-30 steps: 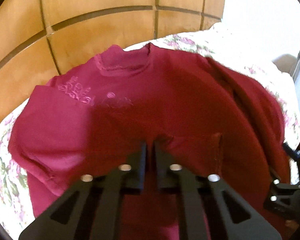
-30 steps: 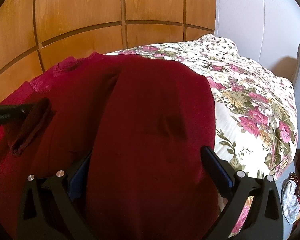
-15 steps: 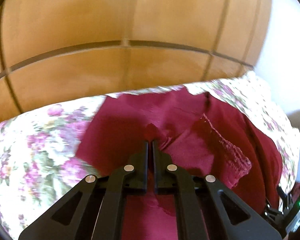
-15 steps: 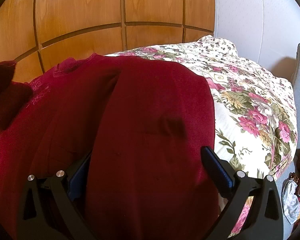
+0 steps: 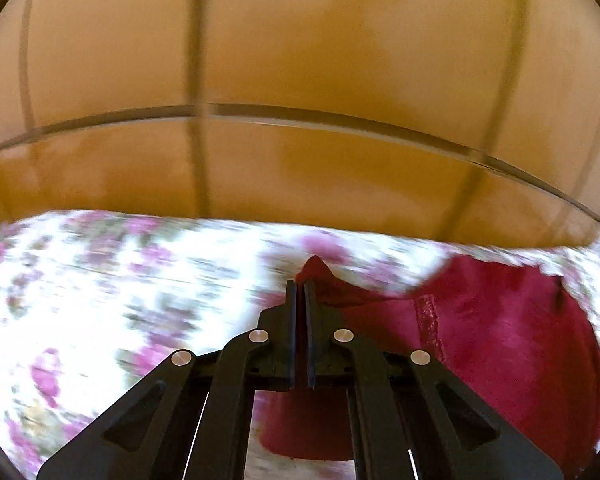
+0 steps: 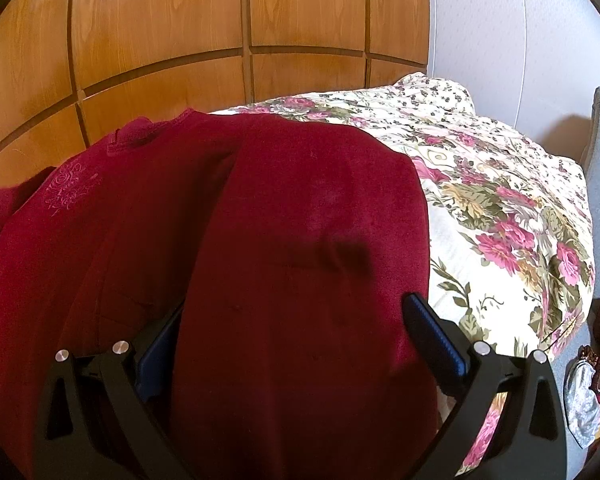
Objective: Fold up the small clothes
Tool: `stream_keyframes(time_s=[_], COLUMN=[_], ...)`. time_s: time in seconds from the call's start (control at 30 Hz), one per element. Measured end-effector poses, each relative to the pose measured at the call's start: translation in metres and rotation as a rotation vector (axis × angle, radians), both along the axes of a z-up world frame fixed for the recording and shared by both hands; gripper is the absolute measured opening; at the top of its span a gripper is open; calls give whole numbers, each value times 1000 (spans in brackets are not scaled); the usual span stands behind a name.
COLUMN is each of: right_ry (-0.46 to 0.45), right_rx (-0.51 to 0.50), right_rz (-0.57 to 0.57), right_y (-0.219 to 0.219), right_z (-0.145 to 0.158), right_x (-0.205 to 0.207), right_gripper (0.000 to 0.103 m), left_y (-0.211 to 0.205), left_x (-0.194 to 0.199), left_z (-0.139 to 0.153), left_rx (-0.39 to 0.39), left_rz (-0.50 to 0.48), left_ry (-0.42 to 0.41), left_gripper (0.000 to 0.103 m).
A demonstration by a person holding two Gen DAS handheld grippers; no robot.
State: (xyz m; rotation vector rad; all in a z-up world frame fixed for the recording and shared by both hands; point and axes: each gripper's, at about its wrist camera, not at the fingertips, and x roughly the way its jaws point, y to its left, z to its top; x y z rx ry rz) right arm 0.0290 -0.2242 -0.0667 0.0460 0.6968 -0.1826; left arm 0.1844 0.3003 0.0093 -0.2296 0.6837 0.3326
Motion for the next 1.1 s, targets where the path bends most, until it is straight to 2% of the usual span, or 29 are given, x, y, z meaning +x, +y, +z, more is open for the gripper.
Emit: stream_keyframes(time_s=[0.13,0.23,0.27,0.3,0.33,0.37,0.43,0.53,0.73,0.8,0.87,0.93,0.97,1.03,1.1], right_ry=[0,-1,-1,-1,-1,-1,-2,-7,9,56,99,56,44,44,68], right_rx=[-2,-4,-4,-4,-4,-4,-5,-9,-5,-7,0,43,51,27,13], right_rz=[-1,-3,-3,-2,-2,-2,-2,-5,2,24,52,69,78,75,70], right_y=[0,0,0,0,0,0,0,1,2,1,-3,-11,-15,-19,-26], right_z=[0,1,1,1,1,1,1,1,2,5,14,31,37,43,43], right_x=[1,2,3,2,2,2,2,3,7,11,8,-8,-14,-25,-36], right_gripper=[101,101,101,101,101,101,101,101,101,101,101,101,101,101,101], left_y=[53,89,97,106,114,115,107,68,-72,-116,-166,-198,-205,-204,-197], left_x=[-11,-18,-23,-28,-34,-42,-62,-67,-70,-67,-59,-55,-52,-42,-41], left_z=[-9,-19,-22,-25,-30,-33,-35,-37,-42,-48,-59,-74,-80,-90,-92], left_rx=[31,2,0,-4,-23,-53,-119,-143,-240,-236,-171,-62,-42,-76,-117], left_rz=[118,204,246,295,356,397,419,333,-49,-159,-302,-368,-389,-401,-386], left_ry=[31,39,43,54,65,55,-43,-51,-99,-79,-23,25,51,107,103], left_gripper=[2,3,7,32,70,79,80,80,84,85,85,85,85,85,85])
